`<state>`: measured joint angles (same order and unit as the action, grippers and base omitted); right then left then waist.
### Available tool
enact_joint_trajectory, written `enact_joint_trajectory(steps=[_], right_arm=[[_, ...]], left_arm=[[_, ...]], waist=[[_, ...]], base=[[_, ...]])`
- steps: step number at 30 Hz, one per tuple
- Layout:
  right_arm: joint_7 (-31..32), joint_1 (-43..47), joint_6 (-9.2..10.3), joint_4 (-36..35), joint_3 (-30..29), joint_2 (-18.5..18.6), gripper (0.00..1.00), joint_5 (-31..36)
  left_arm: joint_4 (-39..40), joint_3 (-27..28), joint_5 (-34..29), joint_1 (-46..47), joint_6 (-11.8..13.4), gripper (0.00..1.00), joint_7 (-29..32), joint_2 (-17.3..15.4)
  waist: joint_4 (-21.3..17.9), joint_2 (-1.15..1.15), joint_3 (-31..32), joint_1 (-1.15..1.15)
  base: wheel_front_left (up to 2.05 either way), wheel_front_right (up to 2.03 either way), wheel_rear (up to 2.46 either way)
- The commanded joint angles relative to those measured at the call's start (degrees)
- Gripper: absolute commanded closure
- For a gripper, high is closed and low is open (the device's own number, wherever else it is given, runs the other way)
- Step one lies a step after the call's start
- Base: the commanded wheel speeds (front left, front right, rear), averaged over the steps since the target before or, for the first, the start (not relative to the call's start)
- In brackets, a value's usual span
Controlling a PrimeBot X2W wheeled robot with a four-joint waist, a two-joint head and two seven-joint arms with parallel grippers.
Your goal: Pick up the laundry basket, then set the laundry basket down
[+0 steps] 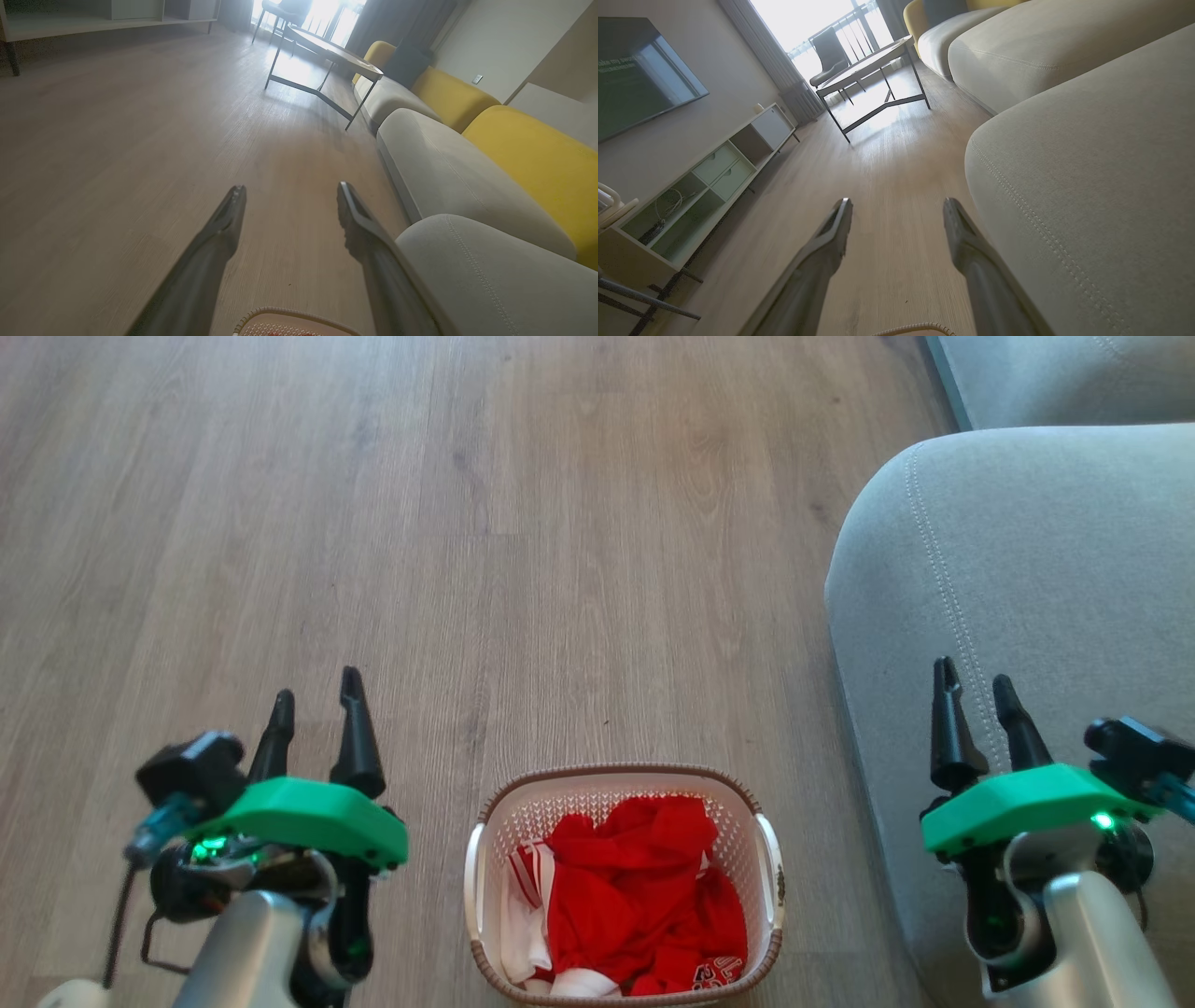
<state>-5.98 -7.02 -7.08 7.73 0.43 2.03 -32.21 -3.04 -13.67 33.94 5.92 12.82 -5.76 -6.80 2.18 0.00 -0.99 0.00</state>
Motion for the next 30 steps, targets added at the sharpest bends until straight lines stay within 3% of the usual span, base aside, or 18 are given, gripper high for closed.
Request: enact_joint_trajectory(steps=[1,7,11,16,20,25,30], right_arm=[[-0.8,-3.8,-0.25,-2.6,1.3,0.5,0.0,2.4],[-1.8,-4.2,-0.27,-2.3,2.9,0.6,0.0,8.7],[-2.5,-4.3,-0.28,-1.4,4.5,0.6,0.0,12.9],[-3.3,-4.6,-0.3,1.2,6.3,0.6,0.0,16.7],[-4.1,-5.0,-0.32,4.3,7.7,0.7,0.0,18.4],[-4.8,-5.5,-0.33,5.4,7.6,0.7,0.0,20.0],[-5.7,-5.9,-0.34,4.9,7.4,0.7,0.0,17.1]], left_arm=[[1.8,0.0,-2.3,3.9,1.1,0.0,-1.0,-1.6],[-1.2,-7.0,-6.6,5.9,5.6,0.0,-2.0,-4.6],[-4.3,-10.2,-6.9,6.6,6.5,0.0,-2.7,-5.2],[-7.4,-12.6,-7.9,7.7,5.4,0.0,-3.5,-5.3],[-12.9,-13.2,-7.5,7.9,2.6,0.0,-4.3,-4.2],[-13.8,-12.4,-7.8,8.5,0.3,0.0,-5.0,-2.5],[-12.5,-9.8,-10.4,8.4,-2.2,0.0,-5.9,-1.0]], waist=[[0.0,0.0,0.0,0.0],[-0.1,0.0,0.4,0.0],[-0.2,0.0,0.7,0.0],[-0.3,0.0,0.9,0.0],[-0.6,0.0,1.1,0.0],[-0.6,0.0,1.1,0.0],[-0.7,0.0,0.9,0.0]], base=[[0.0,0.0,0.0],[0.0,0.0,0.0],[0.0,0.0,0.0],[0.0,0.0,0.0],[0.0,0.0,0.0],[0.0,0.0,0.0],[0.0,0.0,0.0]])
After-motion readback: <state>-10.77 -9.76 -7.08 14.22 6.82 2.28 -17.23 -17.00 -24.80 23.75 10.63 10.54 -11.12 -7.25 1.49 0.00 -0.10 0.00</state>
